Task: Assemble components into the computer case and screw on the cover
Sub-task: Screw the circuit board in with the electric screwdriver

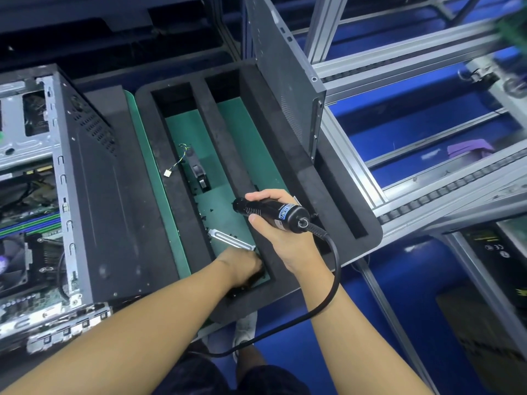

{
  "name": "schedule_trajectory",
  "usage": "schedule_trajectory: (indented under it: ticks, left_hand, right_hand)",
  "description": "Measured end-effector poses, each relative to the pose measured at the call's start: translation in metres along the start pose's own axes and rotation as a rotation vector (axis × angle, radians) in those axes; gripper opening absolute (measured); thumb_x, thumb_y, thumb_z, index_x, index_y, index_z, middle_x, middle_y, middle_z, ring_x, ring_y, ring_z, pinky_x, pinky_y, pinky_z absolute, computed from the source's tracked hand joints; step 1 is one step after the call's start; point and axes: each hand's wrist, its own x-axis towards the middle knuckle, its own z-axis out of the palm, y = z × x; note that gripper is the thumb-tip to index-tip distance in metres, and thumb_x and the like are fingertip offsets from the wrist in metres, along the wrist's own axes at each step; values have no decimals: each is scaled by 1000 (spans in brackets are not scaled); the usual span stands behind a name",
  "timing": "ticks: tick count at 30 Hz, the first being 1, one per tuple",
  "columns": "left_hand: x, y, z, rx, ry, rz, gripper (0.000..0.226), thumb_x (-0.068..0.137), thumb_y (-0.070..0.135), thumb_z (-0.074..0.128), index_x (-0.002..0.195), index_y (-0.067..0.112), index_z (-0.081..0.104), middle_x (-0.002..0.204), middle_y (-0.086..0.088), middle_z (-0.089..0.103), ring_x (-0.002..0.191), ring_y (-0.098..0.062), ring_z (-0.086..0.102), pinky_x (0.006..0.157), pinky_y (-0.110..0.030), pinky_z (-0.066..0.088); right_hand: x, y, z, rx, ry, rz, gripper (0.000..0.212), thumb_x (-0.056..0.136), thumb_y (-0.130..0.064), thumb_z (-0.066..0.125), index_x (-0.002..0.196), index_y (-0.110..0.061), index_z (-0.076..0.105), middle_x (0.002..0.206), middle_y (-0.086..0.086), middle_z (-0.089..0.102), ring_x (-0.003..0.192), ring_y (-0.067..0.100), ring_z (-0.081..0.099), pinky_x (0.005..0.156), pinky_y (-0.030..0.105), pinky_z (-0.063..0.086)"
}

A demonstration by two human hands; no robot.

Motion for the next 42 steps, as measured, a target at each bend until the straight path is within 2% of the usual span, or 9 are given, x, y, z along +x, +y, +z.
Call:
schedule_trajectory:
  ticks: [5,11,13,16,22,27,31,36,42]
  left_hand:
    - [4,-12,-1,-152,76,-169,39,94,-4,44,132,3,51,128,-16,60,114,-35,61,90,-43,51]
    - [0,-30,-11,-362,-71,-32,22,84,13,68,103,23,72,107,0,69,100,-23,65,82,-30,52]
    - [-2,-23,-9,-313,-141,1,20,81,21,76,101,23,73,106,2,69,102,-21,64,81,-29,51]
    - [0,-8,-2,-106,-140,-34,41,86,25,73,122,10,62,121,-9,62,112,-31,61,82,-36,48]
    - [2,-5,2,-47,-89,-70,33,94,16,59,125,4,56,125,-14,60,114,-33,60,89,-42,50]
    - [-4,-15,-12,-474,-45,-199,30,84,20,65,109,4,65,112,-14,66,103,-31,64,79,-30,50]
    - [-18,-40,-37,-968,107,-358,2,84,12,66,85,11,68,86,-8,73,71,-20,65,68,-27,53]
    - [-59,-69,-66,-2004,549,-427,10,89,-7,64,88,3,62,73,-13,68,60,-15,68,57,-23,58]
    - [-115,-103,-98,-2395,959,-337,11,98,3,55,96,4,66,71,-6,72,63,-12,70,62,-26,59]
  right_hand:
    - [0,-1,1,-22,11,-5,34,87,2,70,112,-20,69,119,2,71,115,25,66,103,39,52]
    - [-3,2,2,-8,11,-9,32,87,3,70,112,-18,68,121,3,71,114,27,67,104,44,52]
    - [-4,3,4,1,7,-1,33,87,0,70,113,-20,69,120,4,71,113,27,67,104,44,52]
    - [-5,3,5,12,-1,1,34,87,-1,70,113,-23,69,120,5,70,112,27,67,103,41,52]
    - [-6,5,1,28,5,-5,34,87,1,70,114,-20,69,121,7,70,114,28,66,103,37,52]
    - [-7,2,0,4,-1,-7,32,87,5,70,113,-14,68,119,4,71,114,26,66,102,36,52]
    - [1,-13,1,45,36,-56,35,87,14,65,114,-8,63,109,6,71,110,22,67,102,34,51]
    - [30,-50,8,42,72,-180,29,85,17,65,110,3,59,105,5,69,107,16,66,96,26,51]
    - [61,-103,49,114,-8,-346,33,83,4,70,104,-21,65,103,10,69,107,29,65,100,40,51]
